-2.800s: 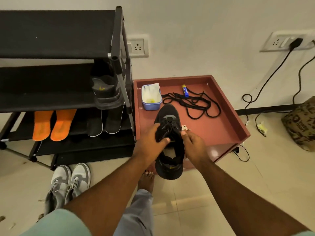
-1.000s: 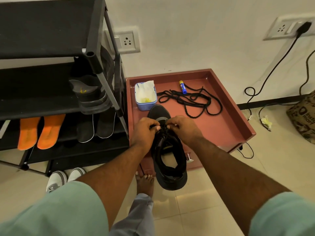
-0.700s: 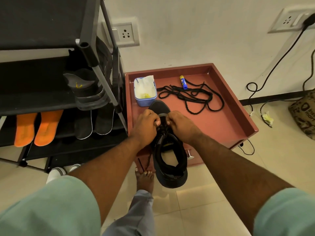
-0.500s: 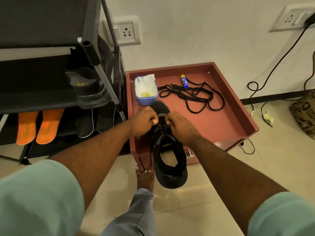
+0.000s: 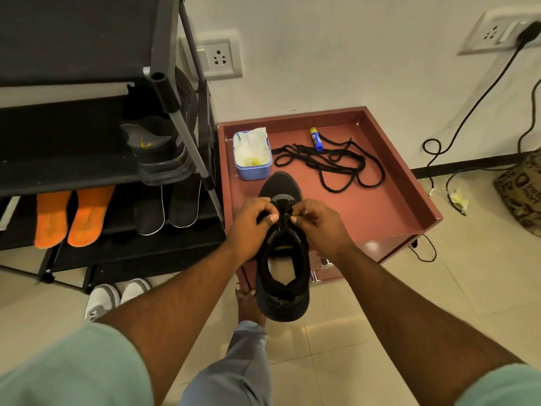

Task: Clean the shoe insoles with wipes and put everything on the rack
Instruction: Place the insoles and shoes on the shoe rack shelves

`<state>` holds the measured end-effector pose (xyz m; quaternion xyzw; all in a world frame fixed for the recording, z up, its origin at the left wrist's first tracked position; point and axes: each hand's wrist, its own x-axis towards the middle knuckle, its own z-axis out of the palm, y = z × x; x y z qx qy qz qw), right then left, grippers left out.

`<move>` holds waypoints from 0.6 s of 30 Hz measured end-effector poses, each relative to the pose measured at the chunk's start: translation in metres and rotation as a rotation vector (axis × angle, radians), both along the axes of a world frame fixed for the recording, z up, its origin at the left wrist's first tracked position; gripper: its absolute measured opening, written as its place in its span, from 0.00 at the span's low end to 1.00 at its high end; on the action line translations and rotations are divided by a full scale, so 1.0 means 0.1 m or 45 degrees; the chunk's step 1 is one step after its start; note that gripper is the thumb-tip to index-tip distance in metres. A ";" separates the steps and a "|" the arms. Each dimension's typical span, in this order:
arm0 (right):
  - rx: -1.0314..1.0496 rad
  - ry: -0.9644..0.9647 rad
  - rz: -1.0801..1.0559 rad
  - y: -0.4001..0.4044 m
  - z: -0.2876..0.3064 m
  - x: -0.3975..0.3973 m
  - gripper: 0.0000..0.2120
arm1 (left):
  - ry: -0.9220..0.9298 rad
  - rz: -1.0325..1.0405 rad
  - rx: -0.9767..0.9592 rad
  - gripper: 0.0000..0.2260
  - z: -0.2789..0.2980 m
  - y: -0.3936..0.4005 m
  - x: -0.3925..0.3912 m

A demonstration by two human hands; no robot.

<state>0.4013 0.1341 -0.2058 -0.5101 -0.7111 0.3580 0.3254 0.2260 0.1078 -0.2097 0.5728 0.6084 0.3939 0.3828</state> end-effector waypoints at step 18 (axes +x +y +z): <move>0.153 -0.231 0.119 0.08 -0.13 -0.15 0.05 | 0.581 -0.154 0.118 0.05 -0.04 0.19 0.00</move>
